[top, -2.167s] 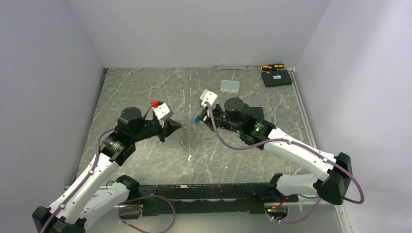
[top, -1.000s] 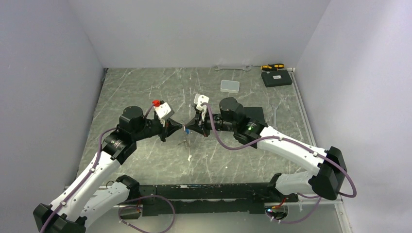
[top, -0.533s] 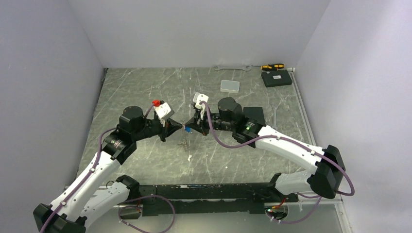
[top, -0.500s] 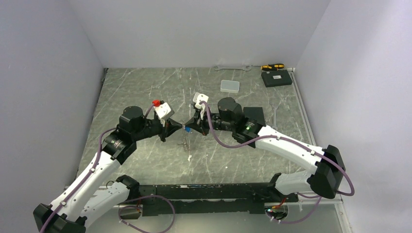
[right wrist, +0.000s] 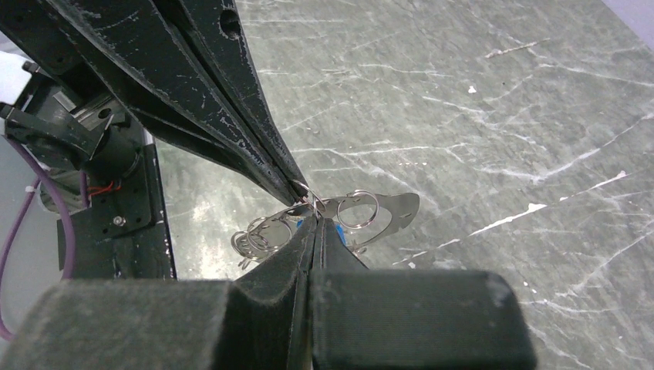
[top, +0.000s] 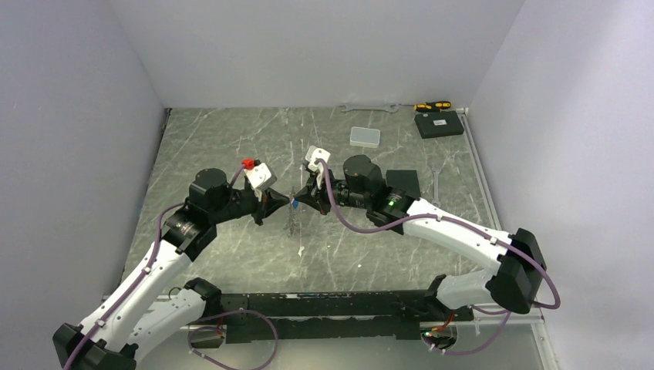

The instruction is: Put the keys on the keyring

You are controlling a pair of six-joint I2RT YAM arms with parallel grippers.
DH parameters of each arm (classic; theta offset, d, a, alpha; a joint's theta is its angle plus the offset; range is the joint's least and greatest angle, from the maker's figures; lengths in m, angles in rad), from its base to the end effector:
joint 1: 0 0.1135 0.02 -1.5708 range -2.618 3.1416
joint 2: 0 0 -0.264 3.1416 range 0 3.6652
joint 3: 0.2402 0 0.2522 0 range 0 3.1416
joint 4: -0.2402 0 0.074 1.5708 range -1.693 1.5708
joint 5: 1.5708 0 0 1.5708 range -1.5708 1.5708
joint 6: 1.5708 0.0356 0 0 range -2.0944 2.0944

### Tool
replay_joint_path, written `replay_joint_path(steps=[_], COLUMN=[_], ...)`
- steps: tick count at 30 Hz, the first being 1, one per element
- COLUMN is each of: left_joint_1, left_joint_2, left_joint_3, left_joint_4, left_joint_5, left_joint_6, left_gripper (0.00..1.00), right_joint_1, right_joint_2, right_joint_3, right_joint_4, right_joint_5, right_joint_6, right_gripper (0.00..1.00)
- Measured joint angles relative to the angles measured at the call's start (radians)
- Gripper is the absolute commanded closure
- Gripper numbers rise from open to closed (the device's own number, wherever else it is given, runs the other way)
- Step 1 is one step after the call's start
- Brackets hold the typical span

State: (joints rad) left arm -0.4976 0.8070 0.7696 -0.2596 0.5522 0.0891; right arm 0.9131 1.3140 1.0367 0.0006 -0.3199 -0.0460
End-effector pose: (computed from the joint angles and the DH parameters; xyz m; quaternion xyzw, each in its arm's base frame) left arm 0.1529 -0.1043 0.3244 0.3789 0.6936 -0.3307 0.5158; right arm 0.1798 0.2511 0.3300 -0.4486 0.6545 0.3653 0.4867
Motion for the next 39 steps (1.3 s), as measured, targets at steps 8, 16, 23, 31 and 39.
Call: replay_joint_path(steps=[8,16,23,31,39], left_joint_1=[0.0,0.0,0.001,0.001,0.001], left_joint_2=[0.0,-0.005,-0.007,-0.014,-0.02], left_joint_3=[0.0,0.0,0.0,0.0,0.0], left_joint_4=[-0.001,-0.002,-0.002,0.0,-0.001], left_joint_5=[0.0,0.0,0.0,0.0,0.0], left_joint_6=[0.002,0.004,0.005,0.005,0.005], left_gripper=[1.0,1.0,1.0,1.0,1.0], right_joint_1=[0.0,0.0,-0.012,-0.029,-0.036], right_joint_2=[0.005,0.004,0.0,-0.007,-0.01], right_joint_3=[0.0,0.0,0.0,0.0,0.0], right_joint_4=[0.0,0.0,0.0,-0.003,-0.003], right_joint_5=[0.005,0.008,0.003,-0.005,-0.027], right_joint_6=[0.007,0.013,0.029,0.04,0.05], right_gripper=[1.0,1.0,1.0,1.0,1.0])
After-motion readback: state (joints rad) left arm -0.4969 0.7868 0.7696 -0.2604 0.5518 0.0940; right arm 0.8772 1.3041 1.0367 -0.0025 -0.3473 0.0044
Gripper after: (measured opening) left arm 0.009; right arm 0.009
